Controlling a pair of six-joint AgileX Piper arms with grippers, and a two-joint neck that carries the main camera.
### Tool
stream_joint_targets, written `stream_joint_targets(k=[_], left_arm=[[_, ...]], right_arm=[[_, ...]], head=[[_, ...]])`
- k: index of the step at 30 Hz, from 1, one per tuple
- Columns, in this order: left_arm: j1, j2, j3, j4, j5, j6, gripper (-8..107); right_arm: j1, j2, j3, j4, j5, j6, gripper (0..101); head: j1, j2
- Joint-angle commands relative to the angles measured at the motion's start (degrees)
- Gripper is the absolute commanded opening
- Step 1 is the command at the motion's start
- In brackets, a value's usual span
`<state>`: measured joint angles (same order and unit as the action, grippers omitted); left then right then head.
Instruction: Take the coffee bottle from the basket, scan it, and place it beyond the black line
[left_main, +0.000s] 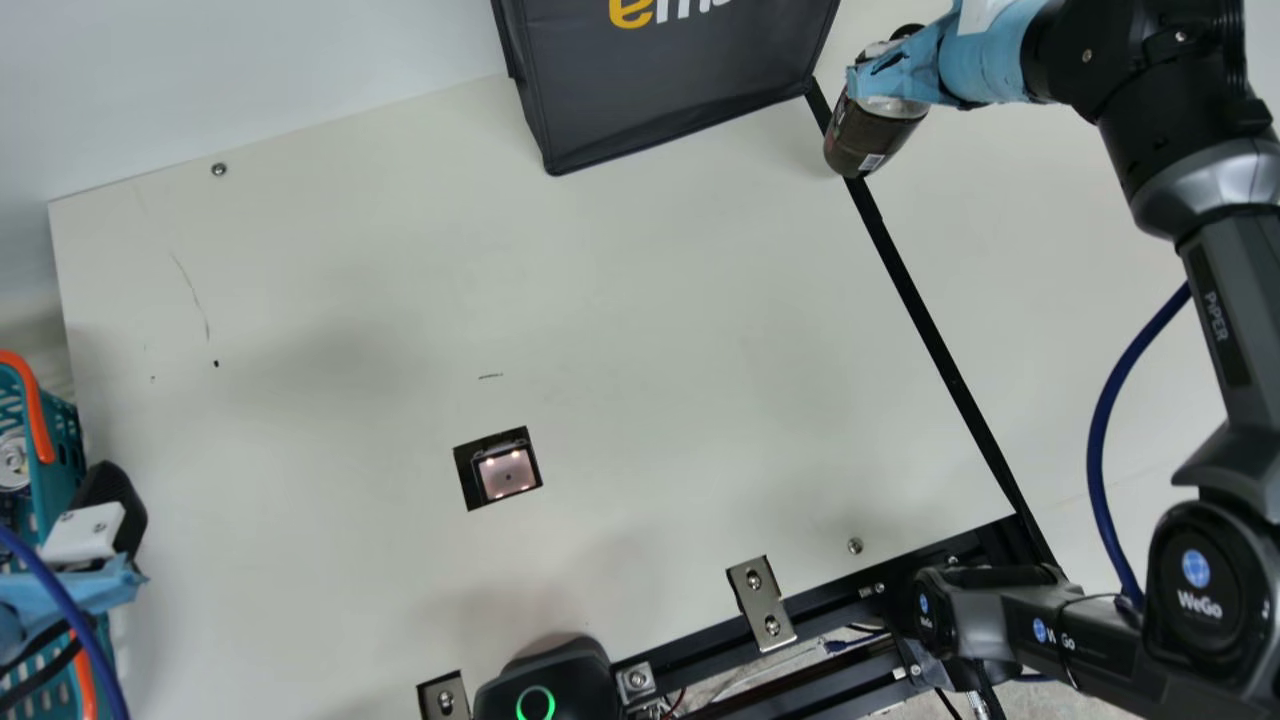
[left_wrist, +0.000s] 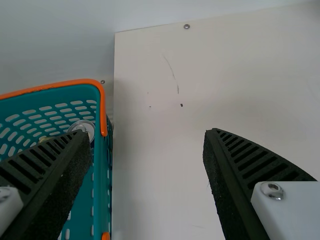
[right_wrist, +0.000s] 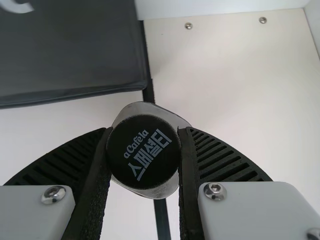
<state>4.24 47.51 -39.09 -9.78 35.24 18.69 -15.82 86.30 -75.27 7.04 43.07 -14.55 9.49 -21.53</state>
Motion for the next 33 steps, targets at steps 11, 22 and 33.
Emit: stream_joint_targets(k=[11, 22, 33], left_arm=[[0.0, 0.0, 0.0, 0.0, 0.0, 0.0, 90], [0.0, 0.0, 0.0, 0.0, 0.0, 0.0, 90], [0.0, 0.0, 0.0, 0.0, 0.0, 0.0, 90]], right_arm=[[-2.5, 5.4, -3.0, -0.6, -1.2, 0.6, 0], [-3.3, 8.1, -4.5, -2.9, -2.3, 2.6, 0], [-3.1, 9.0, -4.6, -4.2, -3.6, 3.8, 10]], head=[[-1.6, 0.0], [-1.6, 0.0], [-1.6, 0.0]])
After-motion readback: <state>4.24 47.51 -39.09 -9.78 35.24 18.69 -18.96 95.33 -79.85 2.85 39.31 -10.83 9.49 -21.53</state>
